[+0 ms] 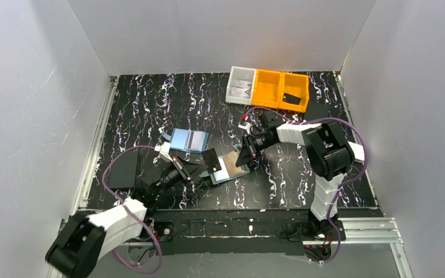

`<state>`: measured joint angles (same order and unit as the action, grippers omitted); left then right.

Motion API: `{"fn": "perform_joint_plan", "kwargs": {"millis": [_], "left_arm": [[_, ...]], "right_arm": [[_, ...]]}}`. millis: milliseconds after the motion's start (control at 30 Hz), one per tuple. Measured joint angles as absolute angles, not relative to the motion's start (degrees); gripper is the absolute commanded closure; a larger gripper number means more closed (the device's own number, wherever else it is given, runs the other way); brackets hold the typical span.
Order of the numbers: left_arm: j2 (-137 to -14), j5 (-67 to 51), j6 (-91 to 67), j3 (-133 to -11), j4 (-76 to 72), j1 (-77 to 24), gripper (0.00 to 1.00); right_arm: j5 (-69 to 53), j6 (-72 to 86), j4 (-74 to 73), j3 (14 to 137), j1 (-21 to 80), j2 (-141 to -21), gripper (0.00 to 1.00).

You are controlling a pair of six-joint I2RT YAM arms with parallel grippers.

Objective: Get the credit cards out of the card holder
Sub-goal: Remove the credit card from the card holder, then place the credit card in the storage box.

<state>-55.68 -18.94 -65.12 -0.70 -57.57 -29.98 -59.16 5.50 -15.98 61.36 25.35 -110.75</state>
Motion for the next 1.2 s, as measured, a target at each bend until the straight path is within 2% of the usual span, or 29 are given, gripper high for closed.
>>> {"fn": "perform_joint_plan", "kwargs": {"millis": [133, 267, 633, 867, 967, 1200], "left_arm": [[-42.27, -17.44, -62.67, -1.03, -44.86, -29.48, 1.00], [-36.24, -16.59, -61.45, -1.13, -36.82, -29.09, 1.00], [-34.50, -15.74, -61.28, -1.13, -30.15, -28.97, 1.00], [-31.96, -15.38, -61.28, -1.13, -28.93, -28.97, 1.00], [-31.21, -15.43, -61.23, -1.13, -28.40, -28.97, 1.00], [-32.02, -16.37, -60.07, -1.35, -28.14, -28.97, 1.00]], "right_arm": [[-58.81, 4.16, -17.01, 62.35, 27.91, -110.69, 0.78], [-58.81, 2.79, -17.95, 64.02, 30.32, -110.68, 0.70], [-58.99, 1.36, -18.33, 65.06, 37.60, -110.59, 0.48], [-62.25, 1.25, -18.26, 65.06, 42.38, -110.59, 0.45], [-63.80, -0.28, -19.54, 65.47, 42.72, -110.59, 0.42], [-66.34, -12.91, -29.72, 69.28, 39.13, -109.08, 0.27]]}}
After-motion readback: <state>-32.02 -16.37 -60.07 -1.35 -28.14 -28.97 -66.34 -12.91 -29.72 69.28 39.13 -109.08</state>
